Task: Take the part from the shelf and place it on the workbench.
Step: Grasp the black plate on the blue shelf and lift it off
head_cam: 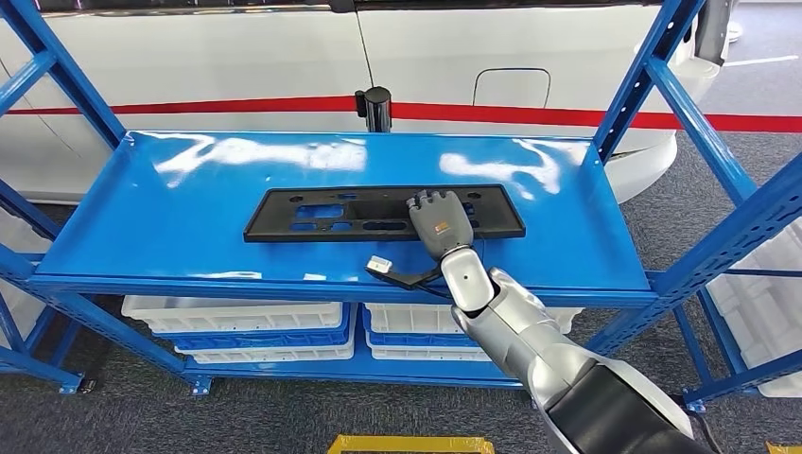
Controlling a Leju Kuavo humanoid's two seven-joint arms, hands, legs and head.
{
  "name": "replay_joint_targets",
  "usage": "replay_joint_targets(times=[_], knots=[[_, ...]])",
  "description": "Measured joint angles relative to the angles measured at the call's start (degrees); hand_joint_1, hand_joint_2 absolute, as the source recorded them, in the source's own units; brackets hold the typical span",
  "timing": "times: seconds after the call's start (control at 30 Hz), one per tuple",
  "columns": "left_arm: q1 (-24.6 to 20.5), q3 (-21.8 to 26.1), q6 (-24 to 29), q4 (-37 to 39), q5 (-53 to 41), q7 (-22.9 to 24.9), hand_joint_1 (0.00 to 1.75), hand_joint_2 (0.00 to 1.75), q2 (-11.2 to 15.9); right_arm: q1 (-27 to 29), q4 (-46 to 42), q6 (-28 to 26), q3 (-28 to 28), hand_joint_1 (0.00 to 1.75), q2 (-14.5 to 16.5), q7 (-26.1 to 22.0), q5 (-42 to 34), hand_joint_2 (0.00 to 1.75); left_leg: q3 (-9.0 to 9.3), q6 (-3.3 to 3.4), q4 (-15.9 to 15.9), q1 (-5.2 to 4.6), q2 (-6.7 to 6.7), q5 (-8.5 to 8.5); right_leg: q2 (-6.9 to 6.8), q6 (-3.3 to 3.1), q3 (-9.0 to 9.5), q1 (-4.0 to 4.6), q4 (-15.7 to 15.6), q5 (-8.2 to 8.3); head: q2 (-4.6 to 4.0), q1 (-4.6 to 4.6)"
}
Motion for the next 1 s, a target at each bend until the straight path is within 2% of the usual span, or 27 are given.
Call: replay_joint_targets(times=[0.13, 0.6, 0.9, 1.0], knots=[[0.0, 0.0, 0.03, 0.0, -0.4, -0.37, 0.0, 0.0, -0.11, -0.01, 0.09, -1.8, 1.69, 1.74, -0.16, 0.95, -0.01, 1.75, 0.01, 0.0, 0.0, 0.0, 0.02, 0.0, 0.04, 0.0, -0.01, 0.0, 0.0, 0.0, -0.01, 0.01], [0.42, 0.16, 1.04, 0.0, -0.49, -1.53, 0.0, 0.0, -0.4, 2.08, -2.11, -9.34, 3.22, 1.75, -1.25, 3.19, -0.02, 1.75, -0.05, 0.0, -0.01, 0.03, 0.02, -0.01, 0.08, 0.0, -0.04, 0.01, 0.0, 0.0, -0.01, -0.02], [1.13, 0.62, 1.75, 0.02, -0.08, -2.01, 0.0, 0.0, -0.43, 8.06, -14.4, -9.5, 2.61, 1.75, -4.25, 3.54, -0.04, 1.75, -0.39, 0.0, 0.0, 0.02, -0.01, -0.01, 0.06, 0.0, -0.35, 0.0, 0.0, 0.0, -0.01, -0.01], [1.28, 0.73, 1.84, 0.02, -0.06, -2.15, 0.0, 0.0, -0.43, 9.96, -17.99, -9.5, 0.72, 1.75, -4.79, -0.09, -0.85, 1.75, -0.42, 0.0, 0.0, 0.02, -0.03, -0.01, 0.06, 0.0, -0.37, 0.0, 0.0, 0.0, -0.01, 0.0]])
